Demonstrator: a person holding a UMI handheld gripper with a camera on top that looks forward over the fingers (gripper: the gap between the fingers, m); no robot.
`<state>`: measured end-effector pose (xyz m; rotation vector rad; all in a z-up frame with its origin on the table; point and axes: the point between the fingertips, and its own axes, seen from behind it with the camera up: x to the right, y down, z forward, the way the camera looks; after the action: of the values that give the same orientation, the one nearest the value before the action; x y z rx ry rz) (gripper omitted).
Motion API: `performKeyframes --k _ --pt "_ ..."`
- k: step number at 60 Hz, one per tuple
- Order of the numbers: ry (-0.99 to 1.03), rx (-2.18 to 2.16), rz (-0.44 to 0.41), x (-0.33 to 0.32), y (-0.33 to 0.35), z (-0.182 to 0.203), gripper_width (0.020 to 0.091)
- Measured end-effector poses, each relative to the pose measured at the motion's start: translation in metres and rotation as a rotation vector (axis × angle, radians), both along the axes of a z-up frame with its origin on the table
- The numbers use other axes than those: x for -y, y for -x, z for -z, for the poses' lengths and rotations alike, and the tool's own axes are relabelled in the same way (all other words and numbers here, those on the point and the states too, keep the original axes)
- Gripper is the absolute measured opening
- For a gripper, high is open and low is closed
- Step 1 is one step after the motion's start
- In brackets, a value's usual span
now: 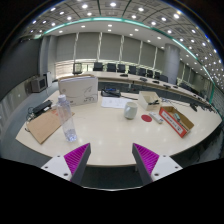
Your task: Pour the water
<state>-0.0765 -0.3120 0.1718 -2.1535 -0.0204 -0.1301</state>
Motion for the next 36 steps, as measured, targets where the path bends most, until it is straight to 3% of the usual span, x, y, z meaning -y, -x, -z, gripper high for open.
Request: performKeyframes --k 17,32,36 --pt "-0.071 -0.046 -0.149 -0.059 0.155 0.046 0.086" --pt "-0.183 -0.065 -0.092 -0.154 0.191 0.067 0.0857" --pt "-0.197 -0.057 -0.078 -0.174 0.19 0.072 0.0823"
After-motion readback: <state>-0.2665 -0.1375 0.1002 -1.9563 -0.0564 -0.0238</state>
